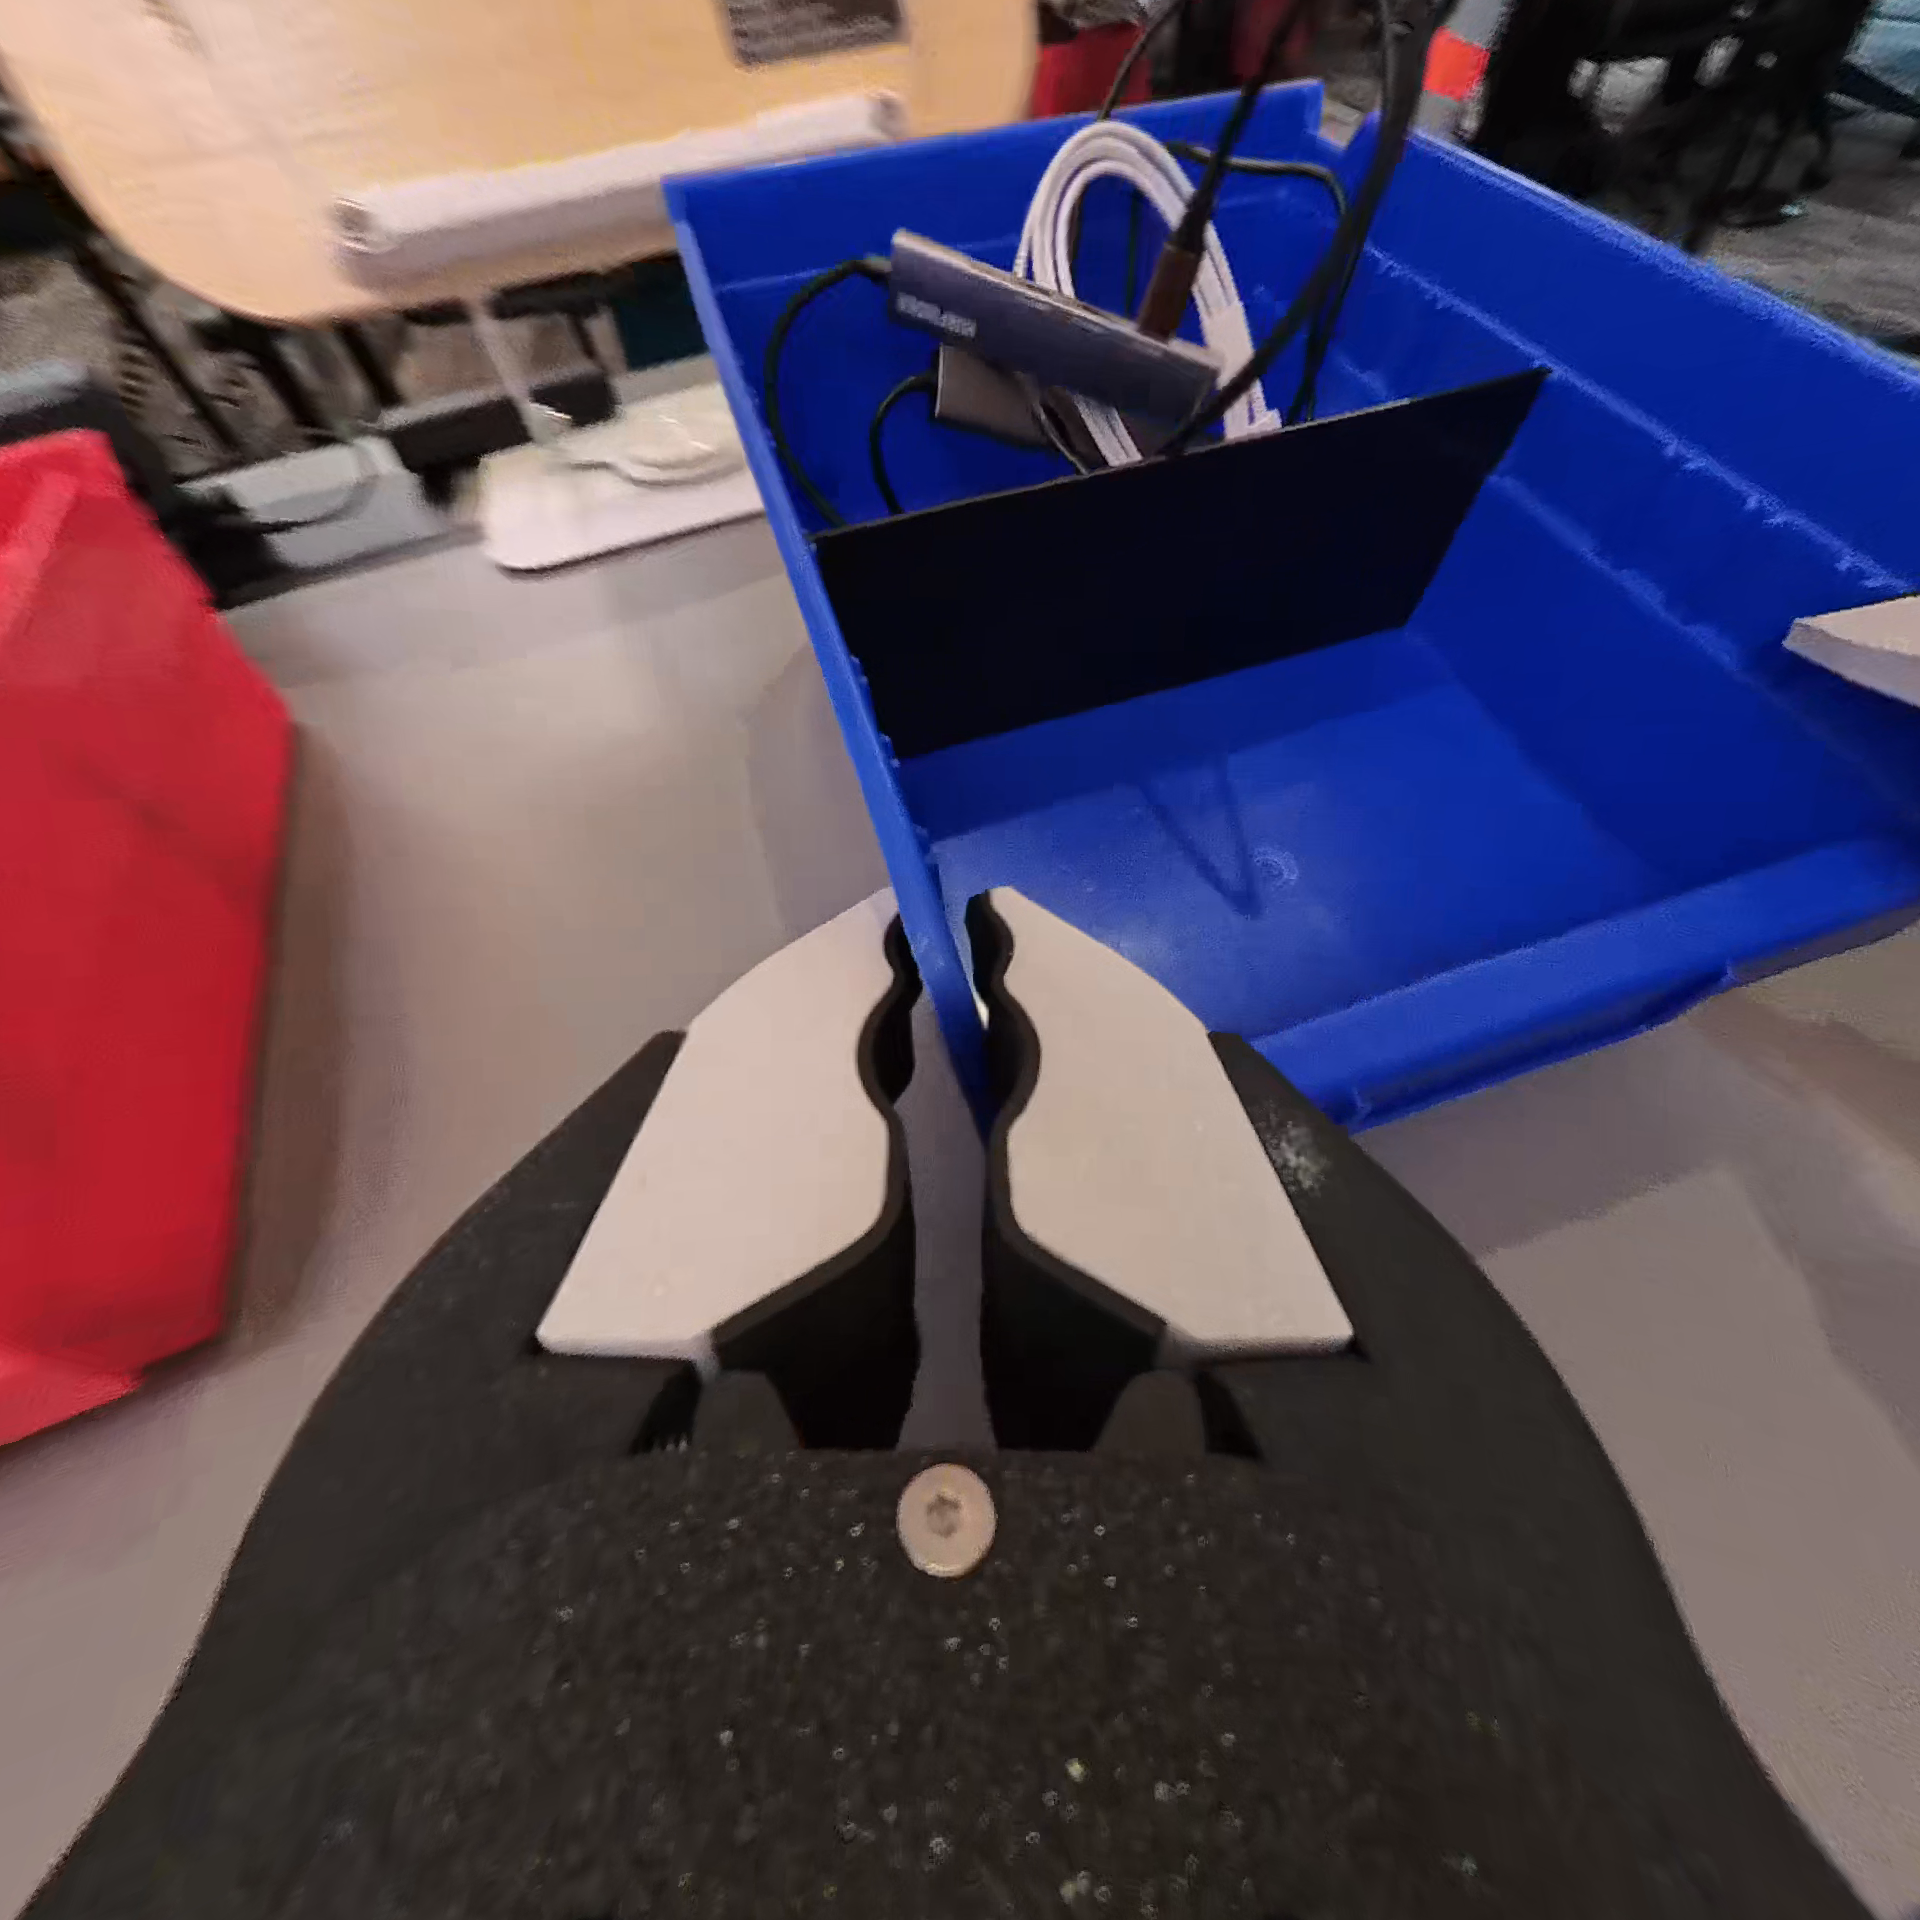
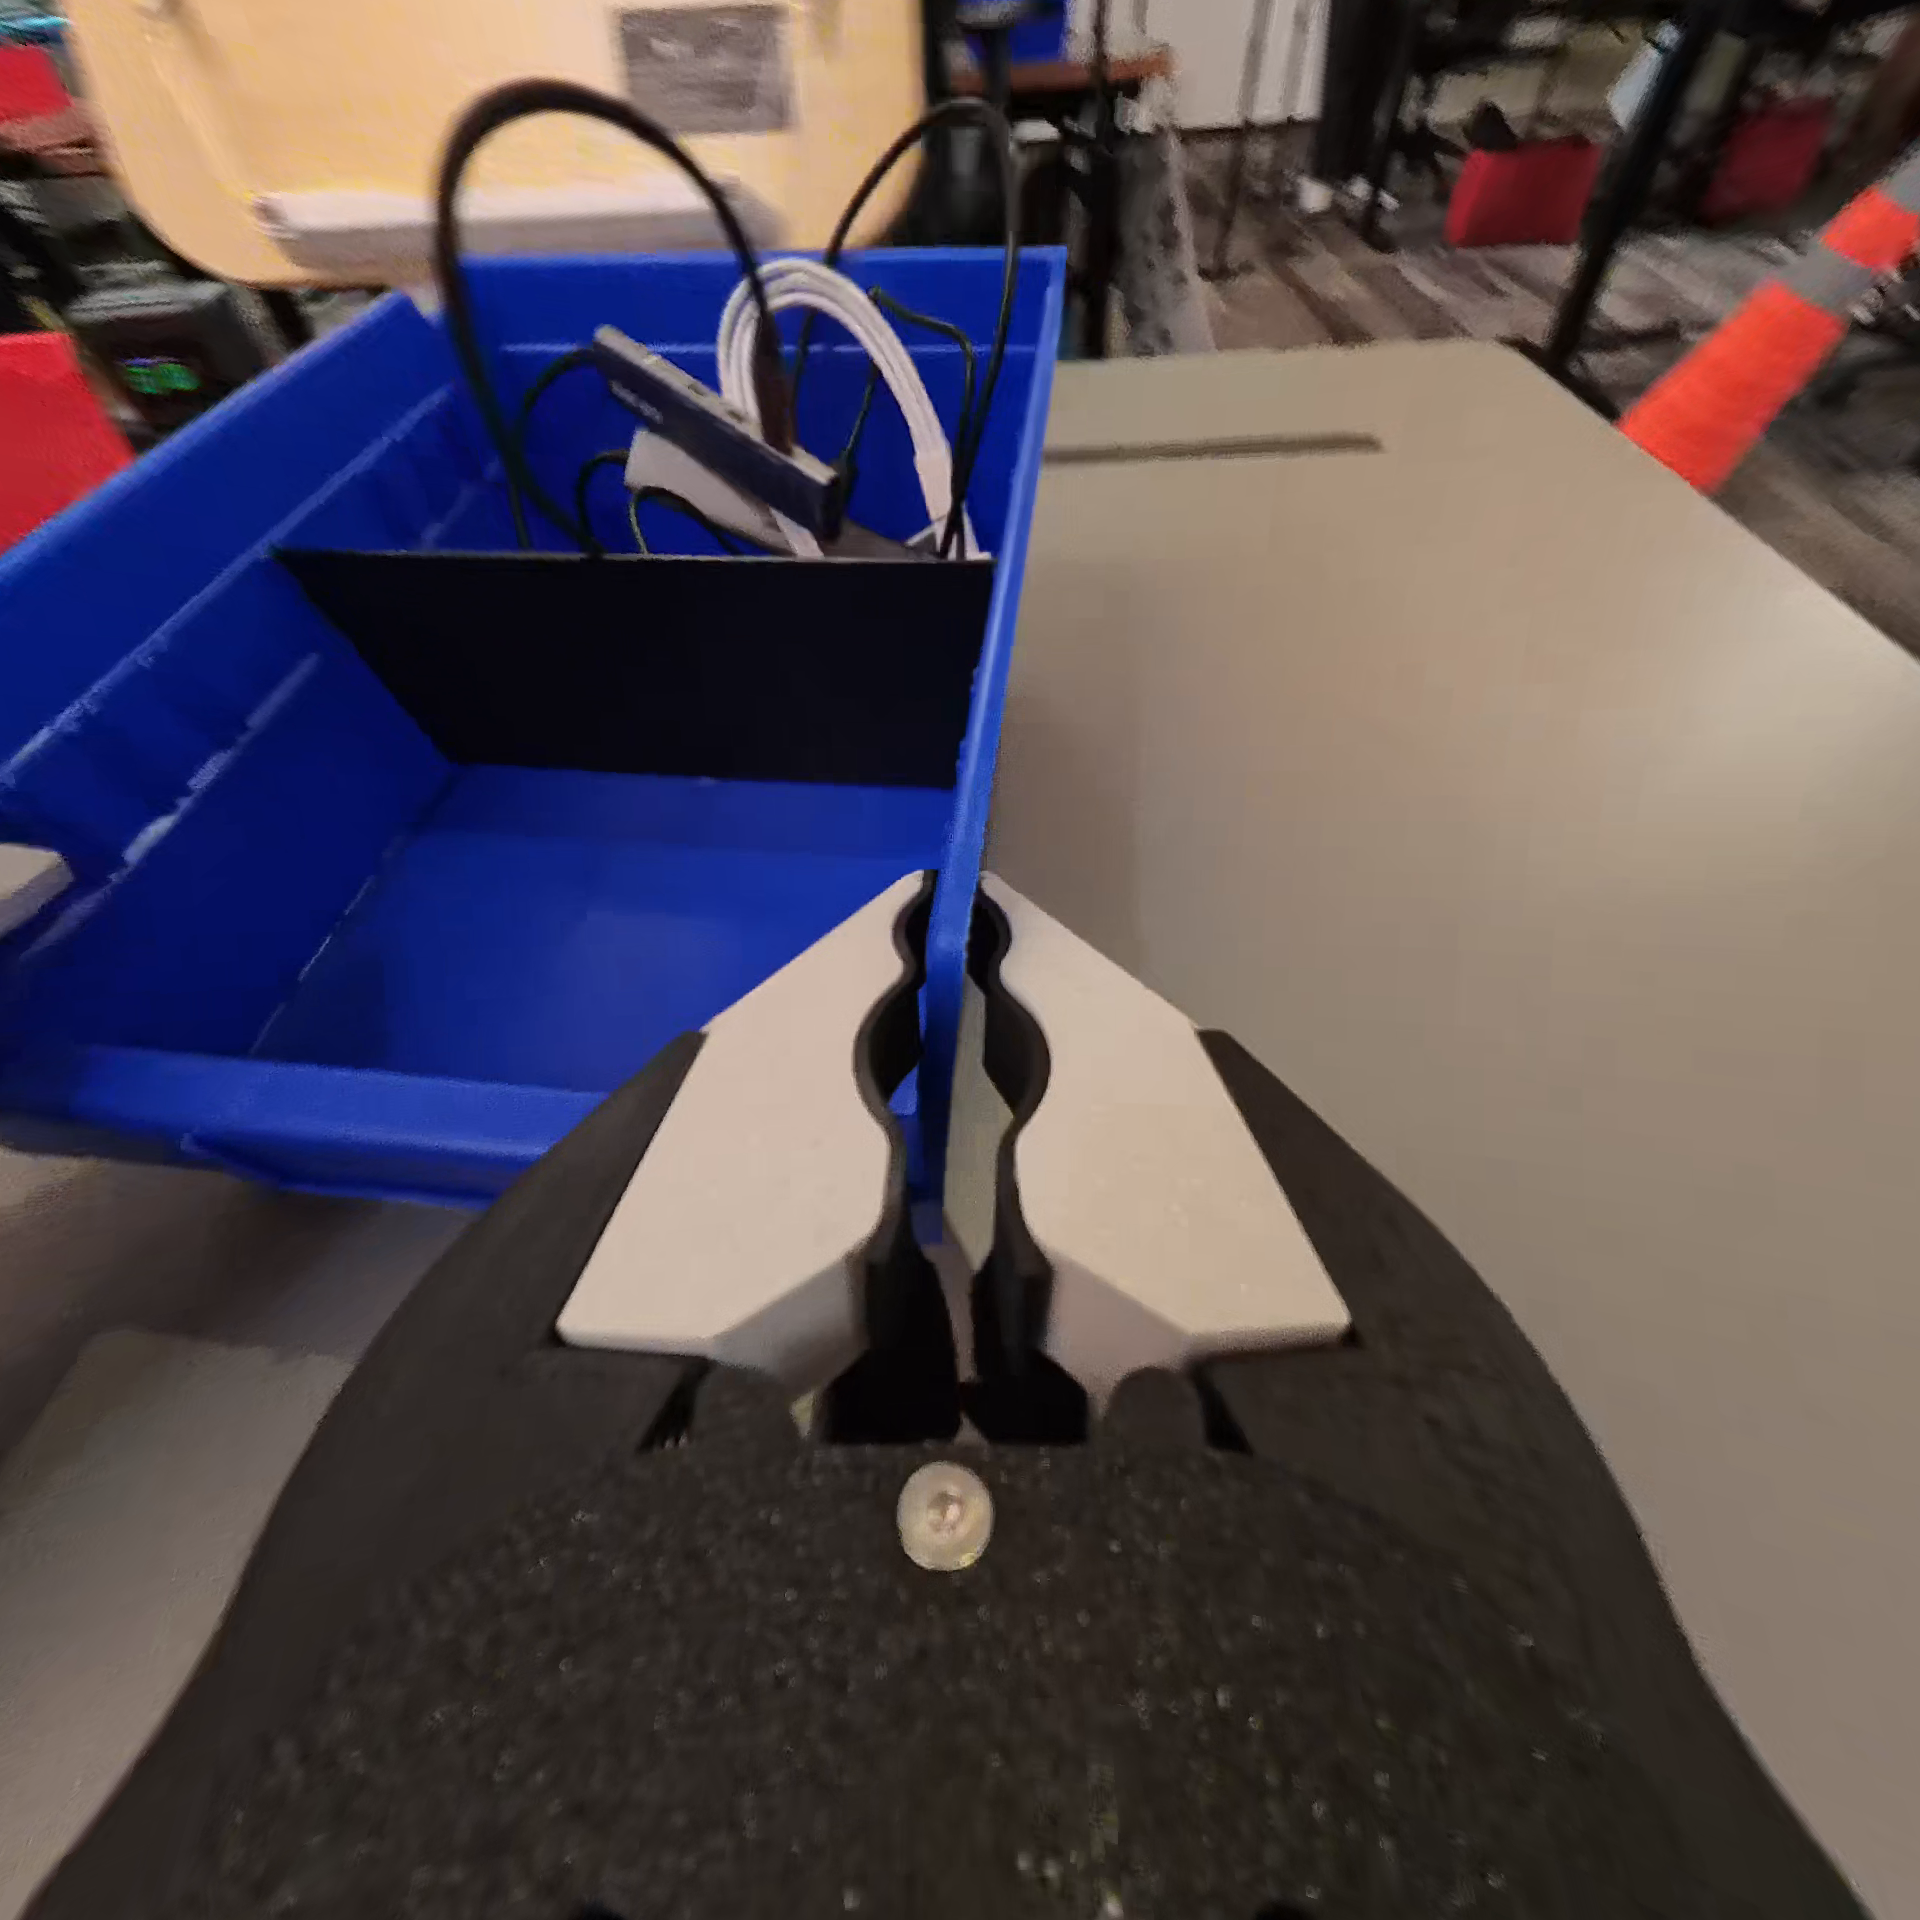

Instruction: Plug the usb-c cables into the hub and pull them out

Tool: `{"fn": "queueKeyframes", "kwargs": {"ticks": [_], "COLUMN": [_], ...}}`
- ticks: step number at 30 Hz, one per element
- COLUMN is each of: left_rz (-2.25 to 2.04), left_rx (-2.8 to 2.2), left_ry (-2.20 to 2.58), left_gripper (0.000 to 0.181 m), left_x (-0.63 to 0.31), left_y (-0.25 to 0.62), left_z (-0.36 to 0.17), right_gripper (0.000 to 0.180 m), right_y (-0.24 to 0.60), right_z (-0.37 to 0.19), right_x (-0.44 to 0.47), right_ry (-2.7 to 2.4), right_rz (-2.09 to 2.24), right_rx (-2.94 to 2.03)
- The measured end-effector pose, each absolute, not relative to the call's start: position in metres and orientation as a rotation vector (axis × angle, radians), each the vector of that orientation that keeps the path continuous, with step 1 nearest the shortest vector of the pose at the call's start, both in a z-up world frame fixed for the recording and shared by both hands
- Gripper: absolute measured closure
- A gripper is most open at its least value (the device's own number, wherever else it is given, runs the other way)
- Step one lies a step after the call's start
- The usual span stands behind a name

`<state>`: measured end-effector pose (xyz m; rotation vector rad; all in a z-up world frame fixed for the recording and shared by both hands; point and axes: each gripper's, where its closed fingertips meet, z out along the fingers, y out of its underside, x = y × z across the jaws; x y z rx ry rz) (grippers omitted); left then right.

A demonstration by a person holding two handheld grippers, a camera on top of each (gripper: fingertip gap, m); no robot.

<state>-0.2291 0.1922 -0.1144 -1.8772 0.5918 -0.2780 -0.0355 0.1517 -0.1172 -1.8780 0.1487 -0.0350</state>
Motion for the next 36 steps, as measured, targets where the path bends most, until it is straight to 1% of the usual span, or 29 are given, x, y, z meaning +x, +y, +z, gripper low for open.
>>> {"fn": "queueKeyframes", "kwargs": {"ticks": [3, 6, 12, 13, 14, 15, 17, 18, 20, 22, 23, 25, 28, 30, 32, 33, 35, 36], "left_rz": [-0.216, -0.221, -0.238, -0.272, -0.318, -0.366, -0.384, -0.350, -0.219, -0.030, 0.038, 0.034, -0.105, -0.141, -0.190, -0.209, -0.216, -0.188], "left_rx": [-1.887, -1.937, -2.002, -2.010, -2.006, -1.982, -1.891, -1.849, -1.827, -1.915, -1.979, -2.091, -2.114, -2.078, -2.060, -2.046, -2.056, -2.071], "left_ry": [0.513, 0.444, 0.397, 0.387, 0.375, 0.357, 0.294, 0.251, 0.199, 0.177, 0.170, 0.167, 0.153, 0.198, 0.270, 0.300, 0.330, 0.318], "left_gripper": [0.175, 0.175, 0.174, 0.160, 0.141, 0.132, 0.134, 0.138, 0.138, 0.128, 0.123, 0.114, 0.118, 0.129, 0.131, 0.136, 0.155, 0.160], "left_x": [-0.274, -0.315, -0.361, -0.361, -0.361, -0.363, -0.385, -0.408, -0.466, -0.534, -0.565, -0.606, -0.628, -0.627, -0.614, -0.606, -0.595, -0.595], "left_y": [0.215, 0.234, 0.251, 0.248, 0.243, 0.235, 0.222, 0.218, 0.220, 0.228, 0.232, 0.239, 0.256, 0.270, 0.282, 0.287, 0.295, 0.298], "left_z": [-0.108, -0.115, -0.131, -0.129, -0.123, -0.113, -0.085, -0.072, -0.060, -0.075, -0.090, -0.121, -0.140, -0.139, -0.137, -0.136, -0.139, -0.142], "right_gripper": [0.176, 0.176, 0.173, 0.171, 0.171, 0.171, 0.167, 0.165, 0.161, 0.157, 0.157, 0.157, 0.151, 0.149, 0.147, 0.147, 0.148, 0.148], "right_y": [0.183, 0.207, 0.226, 0.224, 0.220, 0.215, 0.197, 0.185, 0.157, 0.129, 0.118, 0.099, 0.080, 0.075, 0.075, 0.076, 0.076, 0.079], "right_z": [-0.112, -0.113, -0.133, -0.133, -0.133, -0.131, -0.126, -0.125, -0.130, -0.133, -0.134, -0.138, -0.137, -0.139, -0.144, -0.146, -0.148, -0.149], "right_x": [-0.078, -0.119, -0.170, -0.173, -0.175, -0.176, -0.179, -0.180, -0.190, -0.207, -0.213, -0.232, -0.277, -0.304, -0.325, -0.336, -0.359, -0.368], "right_ry": [0.055, 0.009, -0.126, -0.164, -0.188, -0.206, -0.252, -0.271, -0.330, -0.389, -0.415, -0.495, -0.645, -0.741, -0.797, -0.818, -0.866, -0.872], "right_rz": [-0.039, -0.030, -0.044, -0.047, -0.036, -0.018, 0.033, 0.059, 0.176, 0.290, 0.304, 0.328, 0.437, 0.470, 0.480, 0.492, 0.538, 0.549], "right_rx": [-1.857, -1.886, -1.960, -1.949, -1.943, -1.935, -1.919, -1.926, -1.994, -2.048, -2.044, -2.026, -1.989, -1.975, -1.969, -1.963, -1.946, -1.949]}}
